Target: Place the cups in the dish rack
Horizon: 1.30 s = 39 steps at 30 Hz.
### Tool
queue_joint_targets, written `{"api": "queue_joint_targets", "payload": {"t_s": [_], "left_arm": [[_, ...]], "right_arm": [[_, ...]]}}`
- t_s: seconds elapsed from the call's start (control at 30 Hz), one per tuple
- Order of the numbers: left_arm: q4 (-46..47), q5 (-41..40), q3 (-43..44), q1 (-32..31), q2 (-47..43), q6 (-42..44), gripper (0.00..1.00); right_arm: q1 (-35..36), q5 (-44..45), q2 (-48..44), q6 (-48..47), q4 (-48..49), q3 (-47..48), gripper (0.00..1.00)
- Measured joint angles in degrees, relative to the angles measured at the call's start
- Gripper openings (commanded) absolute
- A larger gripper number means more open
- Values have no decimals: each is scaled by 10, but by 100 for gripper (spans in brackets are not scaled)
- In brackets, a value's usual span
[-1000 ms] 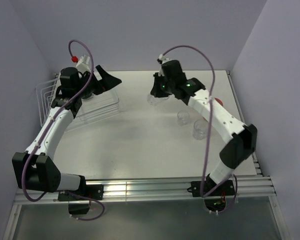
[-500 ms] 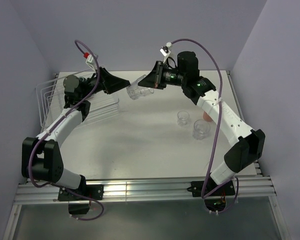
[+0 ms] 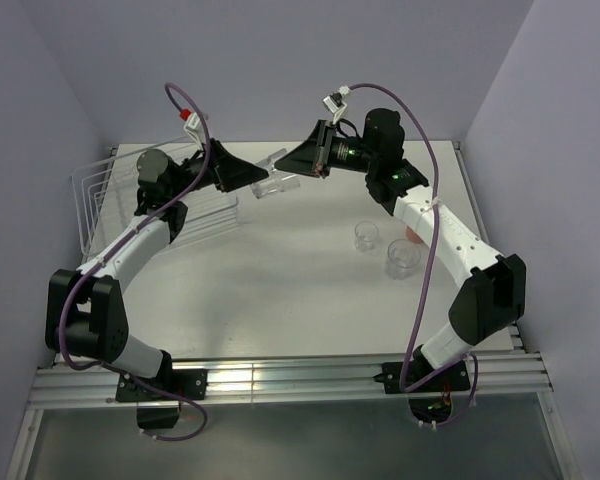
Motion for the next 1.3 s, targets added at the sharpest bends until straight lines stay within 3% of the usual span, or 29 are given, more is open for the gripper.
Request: {"api": "queue_joint_targets", "payload": {"t_s": [0.3,0.5,0.6,0.63,0.8,0.9,1.13,1.3], "left_arm": [[-10,2,3,-26,0,12,96],[1,1,3,-26,0,2,88],[7,-1,2,-25,1,-12,65],[16,0,2,-25,2,-16,47],[37,-2,2,-27,2,-25,2],[35,-2,2,-27,2,-26,0],[-53,-12,13,-30,-8,2,0],[-164,-42,45,-34,-32,55,0]], "right_arm": [[-7,-21,0,62,94,-13,0],[-8,-24,0,79,130,-43,0],[-9,-26,0,86,146,-52,0],[-9,-23,-1,88,148,-54,0],[-10,-22,-6,94,156,-55,0],[-10,-21,-7,94,156,-56,7],[-15,9,-12,65,138,-70,41],[-18,54,-32,21,94,-71,50]]}}
